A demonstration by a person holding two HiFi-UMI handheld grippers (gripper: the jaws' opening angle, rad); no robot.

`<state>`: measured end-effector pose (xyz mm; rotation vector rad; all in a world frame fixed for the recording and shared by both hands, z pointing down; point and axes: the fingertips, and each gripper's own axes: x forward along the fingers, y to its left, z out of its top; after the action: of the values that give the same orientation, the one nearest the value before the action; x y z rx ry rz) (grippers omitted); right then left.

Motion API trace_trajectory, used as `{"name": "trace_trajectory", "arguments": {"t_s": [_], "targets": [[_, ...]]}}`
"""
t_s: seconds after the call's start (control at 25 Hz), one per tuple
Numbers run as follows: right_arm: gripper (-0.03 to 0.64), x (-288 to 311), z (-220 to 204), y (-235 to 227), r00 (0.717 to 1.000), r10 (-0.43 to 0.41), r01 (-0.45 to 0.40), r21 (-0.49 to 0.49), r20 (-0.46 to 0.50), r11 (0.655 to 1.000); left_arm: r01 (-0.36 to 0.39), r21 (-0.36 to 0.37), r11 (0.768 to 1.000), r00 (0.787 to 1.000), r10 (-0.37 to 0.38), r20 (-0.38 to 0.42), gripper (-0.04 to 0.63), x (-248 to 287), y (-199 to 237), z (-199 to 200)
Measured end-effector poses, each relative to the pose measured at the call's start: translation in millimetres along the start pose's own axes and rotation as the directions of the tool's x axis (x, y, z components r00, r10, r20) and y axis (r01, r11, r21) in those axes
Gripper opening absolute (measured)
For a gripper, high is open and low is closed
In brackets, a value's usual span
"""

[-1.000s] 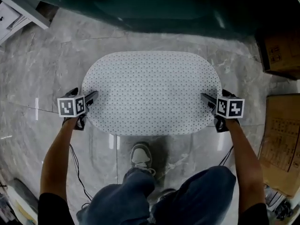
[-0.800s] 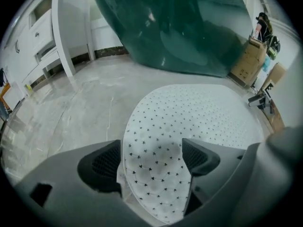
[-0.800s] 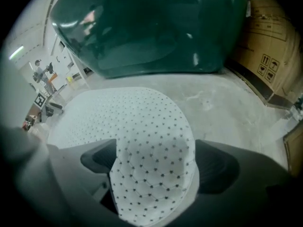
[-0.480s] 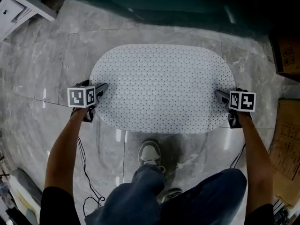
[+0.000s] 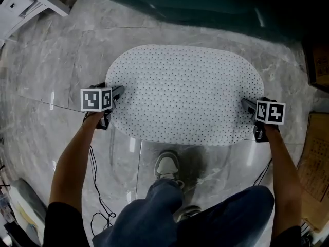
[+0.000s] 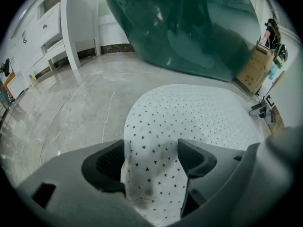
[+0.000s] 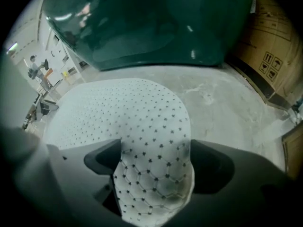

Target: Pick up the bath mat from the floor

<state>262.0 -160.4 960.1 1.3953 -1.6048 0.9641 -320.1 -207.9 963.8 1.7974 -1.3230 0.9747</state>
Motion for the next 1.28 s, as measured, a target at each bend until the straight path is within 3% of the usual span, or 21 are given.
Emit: {"name": "trace_trajectory", "arguments": {"t_s": [0.08, 0.32, 0.56, 0.76, 0.92, 1.28], "targets": [[0.429, -1, 1, 4, 1.0, 0.003, -0.003, -0.01, 0.006, 1.0, 0.0, 0.004, 1.0, 1.0, 0.0, 0.007, 0.32, 0, -6, 0], [0.231, -3, 5, 33, 0.999, 0.044, -0.045, -0.088, -0.011, 0.995, 0.023, 0.034, 0.999, 1.0, -0.023, -0.007, 0.168, -2, -21, 2], [0.067, -1, 2, 51, 0.997, 0.07, -0.072, -0.078, -0.026, 0.994, 0.048, 0.026, 0.999, 0.999, -0.048, -0.005, 0.046, 1, -36, 0], [0.032, -2, 2, 52, 0.992, 0.119, -0.119, 0.009, -0.032, 0.993, 0.066, -0.047, 0.997, 0.997, -0.067, -0.023, 0.037, 2, -37, 0], [0.029, -6, 4, 54, 0.989, 0.141, -0.141, -0.007, -0.039, 0.99, 0.059, -0.04, 0.997, 0.997, -0.06, -0.04, 0.032, -4, -39, 2], [0.029, -41, 17, 66, 0.98, 0.198, -0.198, 0.018, 0.004, 0.98, 0.102, -0.048, 0.994, 0.995, -0.102, -0.001, 0.031, -51, -60, 27]]}}
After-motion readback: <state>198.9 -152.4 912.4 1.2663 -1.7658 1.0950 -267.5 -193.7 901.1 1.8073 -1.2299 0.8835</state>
